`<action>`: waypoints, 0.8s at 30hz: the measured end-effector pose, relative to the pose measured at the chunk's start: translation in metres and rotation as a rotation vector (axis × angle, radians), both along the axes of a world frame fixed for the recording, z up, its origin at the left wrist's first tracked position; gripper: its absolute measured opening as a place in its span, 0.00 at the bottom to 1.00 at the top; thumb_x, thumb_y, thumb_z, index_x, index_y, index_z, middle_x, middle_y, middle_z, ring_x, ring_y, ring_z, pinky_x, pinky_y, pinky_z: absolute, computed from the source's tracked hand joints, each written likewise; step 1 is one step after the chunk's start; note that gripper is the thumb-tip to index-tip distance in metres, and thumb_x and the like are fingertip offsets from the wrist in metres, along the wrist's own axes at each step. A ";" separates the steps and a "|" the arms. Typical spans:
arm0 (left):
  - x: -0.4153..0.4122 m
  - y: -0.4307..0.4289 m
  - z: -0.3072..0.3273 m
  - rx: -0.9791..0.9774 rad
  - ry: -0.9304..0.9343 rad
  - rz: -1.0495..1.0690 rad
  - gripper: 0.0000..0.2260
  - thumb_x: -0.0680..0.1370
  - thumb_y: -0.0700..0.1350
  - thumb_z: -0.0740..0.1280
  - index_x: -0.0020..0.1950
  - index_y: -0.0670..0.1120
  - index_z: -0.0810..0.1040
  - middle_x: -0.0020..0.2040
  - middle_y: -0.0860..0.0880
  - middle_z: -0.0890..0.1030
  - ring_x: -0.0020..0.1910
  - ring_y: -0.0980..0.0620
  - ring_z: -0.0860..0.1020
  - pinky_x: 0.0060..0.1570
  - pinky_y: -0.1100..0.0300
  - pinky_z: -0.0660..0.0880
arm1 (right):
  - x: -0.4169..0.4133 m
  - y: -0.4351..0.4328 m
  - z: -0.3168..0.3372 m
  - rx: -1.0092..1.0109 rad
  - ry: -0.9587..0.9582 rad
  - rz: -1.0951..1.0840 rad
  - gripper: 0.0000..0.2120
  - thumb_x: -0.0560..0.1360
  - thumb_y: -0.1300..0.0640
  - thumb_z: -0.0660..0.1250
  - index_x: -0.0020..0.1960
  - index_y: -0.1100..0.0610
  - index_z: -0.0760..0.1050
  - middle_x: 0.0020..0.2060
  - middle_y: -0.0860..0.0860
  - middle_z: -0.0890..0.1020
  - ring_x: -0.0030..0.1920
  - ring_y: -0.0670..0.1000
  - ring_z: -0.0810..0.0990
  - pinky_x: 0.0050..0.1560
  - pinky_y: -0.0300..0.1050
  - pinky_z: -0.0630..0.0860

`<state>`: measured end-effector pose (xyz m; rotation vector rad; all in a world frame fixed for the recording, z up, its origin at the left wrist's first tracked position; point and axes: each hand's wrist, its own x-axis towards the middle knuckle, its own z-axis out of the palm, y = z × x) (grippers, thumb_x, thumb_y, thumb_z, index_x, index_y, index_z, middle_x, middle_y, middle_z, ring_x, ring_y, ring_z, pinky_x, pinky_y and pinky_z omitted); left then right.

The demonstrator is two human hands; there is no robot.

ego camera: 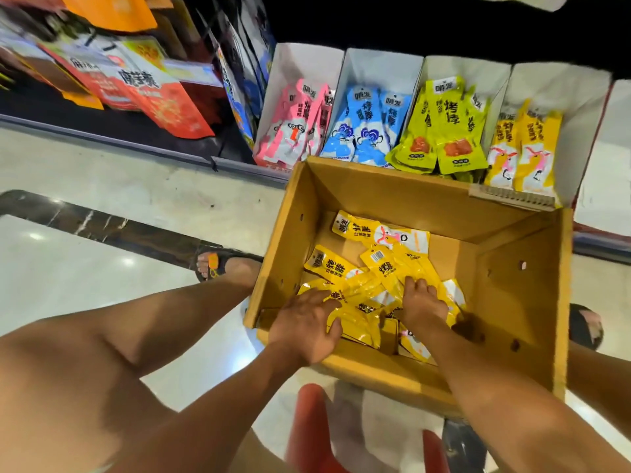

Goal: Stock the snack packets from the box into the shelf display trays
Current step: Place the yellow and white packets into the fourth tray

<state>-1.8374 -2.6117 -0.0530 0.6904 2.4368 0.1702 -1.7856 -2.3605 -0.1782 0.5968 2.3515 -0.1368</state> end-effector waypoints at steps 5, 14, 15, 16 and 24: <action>0.001 -0.002 0.000 -0.001 0.012 -0.007 0.21 0.82 0.60 0.56 0.73 0.59 0.72 0.78 0.58 0.67 0.79 0.55 0.61 0.73 0.54 0.64 | -0.003 -0.001 -0.001 0.019 -0.015 0.004 0.34 0.75 0.58 0.71 0.75 0.55 0.57 0.68 0.56 0.68 0.69 0.57 0.67 0.50 0.52 0.78; 0.001 -0.001 0.004 0.016 -0.008 0.004 0.20 0.82 0.59 0.58 0.74 0.60 0.71 0.78 0.58 0.66 0.79 0.56 0.60 0.73 0.53 0.64 | 0.001 0.020 0.007 -0.097 0.051 0.008 0.24 0.76 0.57 0.66 0.72 0.54 0.66 0.66 0.54 0.71 0.67 0.58 0.71 0.57 0.54 0.77; 0.001 -0.001 0.004 0.023 -0.005 0.006 0.20 0.82 0.59 0.58 0.74 0.59 0.71 0.78 0.58 0.66 0.78 0.56 0.60 0.73 0.53 0.64 | 0.000 0.021 0.007 -0.115 0.038 -0.039 0.27 0.76 0.54 0.67 0.73 0.55 0.63 0.67 0.55 0.70 0.68 0.59 0.69 0.59 0.54 0.76; 0.001 -0.001 0.004 0.030 0.000 0.008 0.20 0.82 0.59 0.58 0.73 0.59 0.72 0.78 0.58 0.67 0.78 0.56 0.61 0.73 0.52 0.65 | -0.003 0.020 0.006 -0.141 0.027 -0.095 0.31 0.76 0.50 0.69 0.74 0.56 0.62 0.68 0.56 0.71 0.69 0.60 0.70 0.60 0.55 0.75; 0.001 -0.003 -0.004 0.042 0.017 0.021 0.22 0.78 0.60 0.57 0.71 0.59 0.75 0.76 0.58 0.70 0.76 0.55 0.64 0.71 0.53 0.66 | -0.004 0.000 -0.011 -0.272 0.124 -0.413 0.28 0.71 0.49 0.76 0.66 0.58 0.73 0.62 0.59 0.78 0.64 0.62 0.76 0.58 0.54 0.76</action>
